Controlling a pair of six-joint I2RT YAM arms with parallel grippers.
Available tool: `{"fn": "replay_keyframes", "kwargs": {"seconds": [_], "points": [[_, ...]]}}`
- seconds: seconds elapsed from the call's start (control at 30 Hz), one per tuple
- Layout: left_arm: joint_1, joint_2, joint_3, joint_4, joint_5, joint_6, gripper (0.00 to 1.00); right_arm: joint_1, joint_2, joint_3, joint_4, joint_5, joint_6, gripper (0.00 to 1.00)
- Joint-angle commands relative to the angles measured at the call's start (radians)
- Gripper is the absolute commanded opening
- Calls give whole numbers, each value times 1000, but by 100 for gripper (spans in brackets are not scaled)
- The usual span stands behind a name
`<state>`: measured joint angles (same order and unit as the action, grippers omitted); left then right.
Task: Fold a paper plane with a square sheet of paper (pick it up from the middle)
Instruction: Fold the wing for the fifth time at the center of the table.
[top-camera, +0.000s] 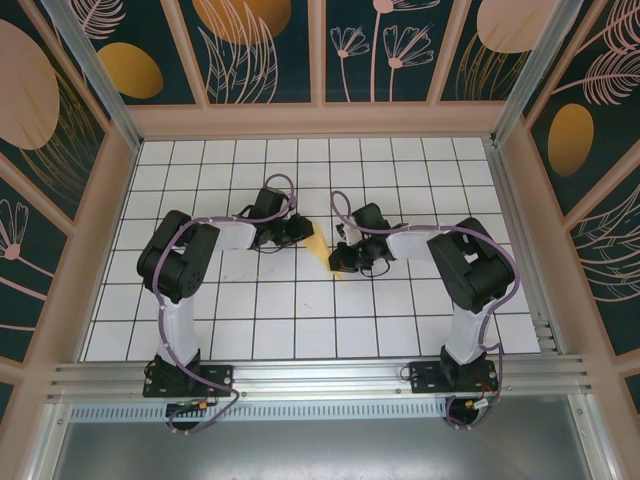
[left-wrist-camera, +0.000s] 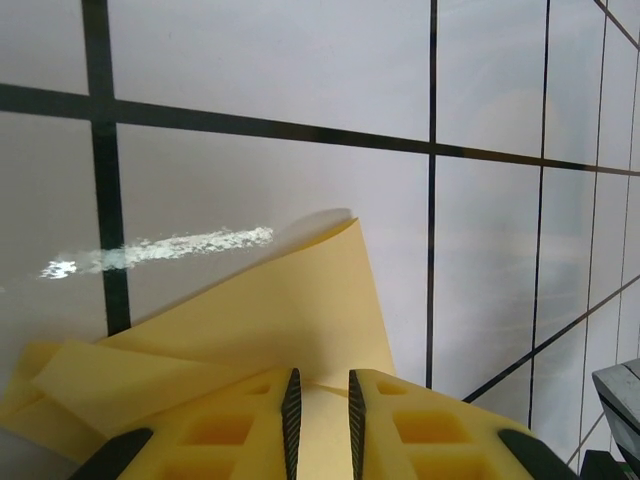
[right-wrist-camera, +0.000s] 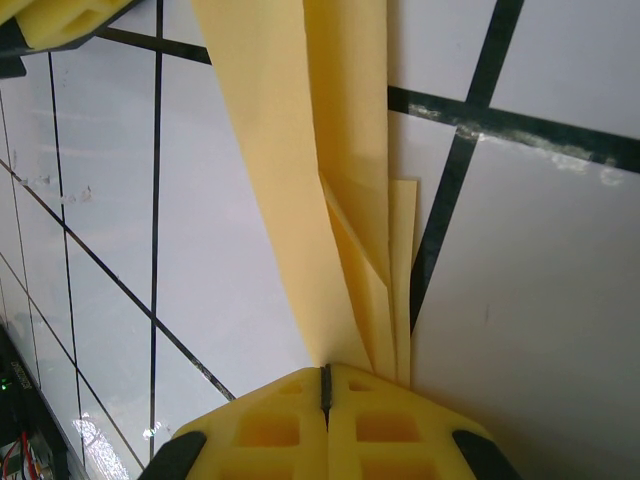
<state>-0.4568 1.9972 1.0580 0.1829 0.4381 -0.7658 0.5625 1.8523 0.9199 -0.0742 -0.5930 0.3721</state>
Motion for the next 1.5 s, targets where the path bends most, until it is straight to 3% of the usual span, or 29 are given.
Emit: {"fn": "replay_keyframes", "kwargs": {"seconds": [0.0, 0.5, 0.8, 0.93, 1.13, 1.33, 1.47], "points": [[61, 45, -13, -37, -133, 57, 25, -10, 53, -67, -151, 124, -21, 0], [107, -6, -34, -75, -251, 55, 26, -10, 53, -65, -139, 119, -12, 0], [142, -88, -71, -75, -285, 33, 31, -9, 39, -26, -134, 101, -18, 2], [142, -157, -79, -83, -278, 25, 36, -10, -15, 44, -138, 92, -19, 8], [142, -255, -136, -86, -226, 34, 45, -10, -168, 95, -66, 116, -33, 29], [133, -318, -171, -111, -205, 25, 50, -10, -301, 32, -12, 326, -77, 46], [87, -351, -169, -142, -243, 5, 59, -52, -360, -40, 49, 479, -69, 56]]}}
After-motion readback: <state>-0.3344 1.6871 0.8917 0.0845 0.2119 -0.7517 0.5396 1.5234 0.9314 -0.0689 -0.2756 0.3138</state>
